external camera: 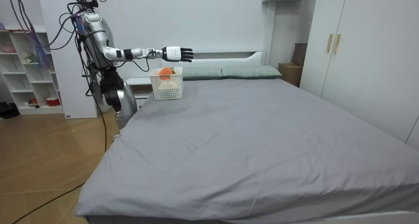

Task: Collect toys from the bed

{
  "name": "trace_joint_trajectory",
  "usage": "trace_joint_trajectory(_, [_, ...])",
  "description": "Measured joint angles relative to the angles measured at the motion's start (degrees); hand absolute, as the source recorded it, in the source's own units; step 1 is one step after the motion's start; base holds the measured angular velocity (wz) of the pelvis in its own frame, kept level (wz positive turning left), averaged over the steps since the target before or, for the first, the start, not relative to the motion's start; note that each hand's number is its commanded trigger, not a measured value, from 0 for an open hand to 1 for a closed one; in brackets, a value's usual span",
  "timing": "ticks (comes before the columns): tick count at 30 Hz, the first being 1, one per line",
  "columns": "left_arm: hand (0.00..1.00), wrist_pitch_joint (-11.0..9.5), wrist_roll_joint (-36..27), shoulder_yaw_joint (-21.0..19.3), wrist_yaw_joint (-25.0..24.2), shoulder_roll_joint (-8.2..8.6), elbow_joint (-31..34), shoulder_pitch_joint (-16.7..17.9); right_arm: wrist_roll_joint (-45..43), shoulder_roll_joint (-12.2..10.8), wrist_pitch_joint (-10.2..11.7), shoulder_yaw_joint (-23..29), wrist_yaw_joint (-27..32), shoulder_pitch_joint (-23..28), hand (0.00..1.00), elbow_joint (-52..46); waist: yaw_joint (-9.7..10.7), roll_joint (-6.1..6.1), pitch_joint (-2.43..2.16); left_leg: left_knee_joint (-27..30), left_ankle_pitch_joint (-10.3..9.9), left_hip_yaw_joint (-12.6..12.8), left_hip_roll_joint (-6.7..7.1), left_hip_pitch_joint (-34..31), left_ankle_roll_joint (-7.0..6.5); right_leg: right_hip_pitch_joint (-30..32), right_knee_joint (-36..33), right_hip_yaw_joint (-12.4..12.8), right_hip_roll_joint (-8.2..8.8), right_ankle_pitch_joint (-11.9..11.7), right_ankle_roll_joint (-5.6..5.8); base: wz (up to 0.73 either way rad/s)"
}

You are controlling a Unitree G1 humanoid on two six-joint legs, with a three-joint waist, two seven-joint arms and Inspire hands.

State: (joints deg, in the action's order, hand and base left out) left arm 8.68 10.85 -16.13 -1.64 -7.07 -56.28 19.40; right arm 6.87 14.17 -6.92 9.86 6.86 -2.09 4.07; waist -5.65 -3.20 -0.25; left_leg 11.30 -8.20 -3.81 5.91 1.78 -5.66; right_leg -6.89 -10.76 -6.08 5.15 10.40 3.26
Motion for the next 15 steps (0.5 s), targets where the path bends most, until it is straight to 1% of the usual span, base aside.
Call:
trace_joint_trajectory(1, [0.0,-0.31,0.0,-0.51,0.03,-0.03,-0.05,0.22,0.95,0.06,0.08,1.23,0.43,0.2,0.0,0.0,0.69,0.0,0.0,-0.17,-0.07,0.68,-0.23,0.11,0.03,0.01,0.0,0.78,-0.19,-0.05,-0.08,-0.72])
trace_joint_trajectory(2, [0.0,-0.63,-0.04,-1.4,0.13,-0.14,-0.23,0.4,3.16,0.24,0.45,3.92,1.59,1.06,0.0,-0.3,2.09,-0.04,0.01,-0.57,-0.19,2.02,-0.63,0.67,0.12,-0.02,0.0,1.62,-0.38,-0.1,-0.11,-0.6])
trace_joint_trajectory(3, [0.0,-1.05,-0.05,-2.28,0.25,-0.26,-0.59,0.39,4.89,0.41,1.29,6.46,2.83,2.14,0.0,-0.58,3.14,-0.04,-0.01,-0.92,-0.4,3.07,-1.03,1.2,0.22,0.03,-0.01,2.13,-0.64,-0.17,-0.22,-0.58])
trace_joint_trajectory(4, [0.0,-1.25,-0.05,-2.44,0.32,-0.34,-0.67,0.35,5.46,0.41,1.67,7.58,3.45,2.47,0.0,-0.56,4.0,-0.07,0.01,-1.0,-0.59,3.63,-1.26,1.43,0.28,0.08,-0.01,2.53,-0.8,-0.19,-0.26,-0.54])
trace_joint_trajectory(5, [0.0,-1.56,-0.03,-2.46,0.62,-0.48,-0.67,0.35,6.76,0.46,2.22,9.45,4.76,2.91,0.0,-0.2,5.49,-0.1,0.02,-1.02,-0.99,4.58,-1.68,1.72,0.47,0.21,0.0,2.89,-1.09,-0.26,-0.37,-0.57])
trace_joint_trajectory(6, [0.0,-1.65,-0.05,-2.42,1.02,-0.62,-0.53,0.14,8.09,0.55,2.24,10.98,6.01,3.72,0.0,-0.17,6.53,-0.18,-0.02,-1.02,-1.4,5.84,-2.23,1.93,0.69,0.51,-0.07,2.82,-1.39,-0.42,-0.59,-0.57])
trace_joint_trajectory(7, [0.0,-1.67,-0.06,-2.37,1.09,-0.75,-0.49,0.06,8.68,0.55,2.24,11.37,6.75,4.11,0.0,-0.17,7.15,-0.25,-0.01,-1.02,-1.58,6.45,-2.5,2.02,0.8,0.67,-0.09,2.82,-1.53,-0.47,-0.67,-0.57])
trace_joint_trajectory(8, [0.0,-1.68,-0.12,-2.26,1.14,-1.02,-0.49,-0.34,9.85,0.55,2.28,12.2,7.63,5.25,0.0,-0.12,8.09,-0.24,-0.03,-1.03,-1.88,7.6,-3.06,2.11,1.09,1.0,-0.07,2.89,-1.98,-0.72,-1.0,-0.55])
trace_joint_trajectory(9, [0.0,-1.71,-0.28,-2.24,1.22,-1.26,-0.65,-0.87,11.45,0.58,2.59,12.6,8.4,6.33,0.0,0.59,8.77,-0.37,0.05,-1.15,-2.15,8.59,-3.51,2.39,1.36,1.17,0.03,3.18,-2.35,-0.88,-1.21,-0.51])
trace_joint_trajectory(10, [0.0,-1.71,-0.46,-2.17,1.33,-1.37,-0.67,-1.14,12.04,0.58,2.89,12.69,8.72,6.9,0.0,1.48,9.04,-0.47,0.04,-1.33,-2.23,8.99,-3.68,2.63,1.49,1.2,0.01,3.61,-2.56,-0.89,-1.24,-0.5])
trace_joint_trajectory(11, [0.0,-1.72,-1.5,-1.57,1.75,-1.49,-0.56,-1.98,13.83,0.56,3.18,12.85,9.23,8.18,0.0,3.3,9.81,-0.51,-0.07,-1.68,-2.46,10.33,-4.2,3.07,1.73,1.44,0.04,4.58,-2.98,-0.95,-1.33,-0.42])
trace_joint_trajectory(12, [0.0,-1.7,-2.93,-1.0,2.26,-1.37,-0.58,-2.1,15.69,0.39,3.17,12.88,9.55,9.02,0.0,4.66,10.48,-0.54,-0.15,-1.74,-2.63,11.17,-4.54,3.03,1.9,1.77,0.06,5.13,-3.26,-0.99,-1.4,-0.41])
trace_joint_trajectory(13, [0.0,-1.67,-3.58,-0.79,2.29,-1.25,-0.56,-2.37,16.19,0.38,3.18,12.89,9.78,9.39,0.0,5.35,10.77,-0.42,-0.11,-1.78,-2.7,11.65,-4.69,3.02,1.97,1.96,0.11,5.61,-3.42,-1.08,-1.55,-0.38])
trace_joint_trajectory(14, [0.0,-0.94,-5.29,-0.56,2.67,-1.18,-0.75,-2.84,17.16,0.34,3.22,12.88,10.22,9.57,0.0,7.84,11.76,-0.29,-0.04,-1.8,-2.96,12.55,-5.06,3.2,2.16,2.16,0.14,6.53,-3.8,-1.16,-1.67,-0.39])
trace_joint_trajectory(15, [0.0,-0.32,-6.39,-0.6,2.88,-1.3,-1.13,-2.63,17.9,0.33,3.26,12.91,10.89,10.01,0.0,11.07,12.02,-0.22,0.04,-1.92,-3.2,13.22,-5.35,3.63,2.38,2.14,0.13,7.47,-4.22,-1.19,-1.73,-0.39])
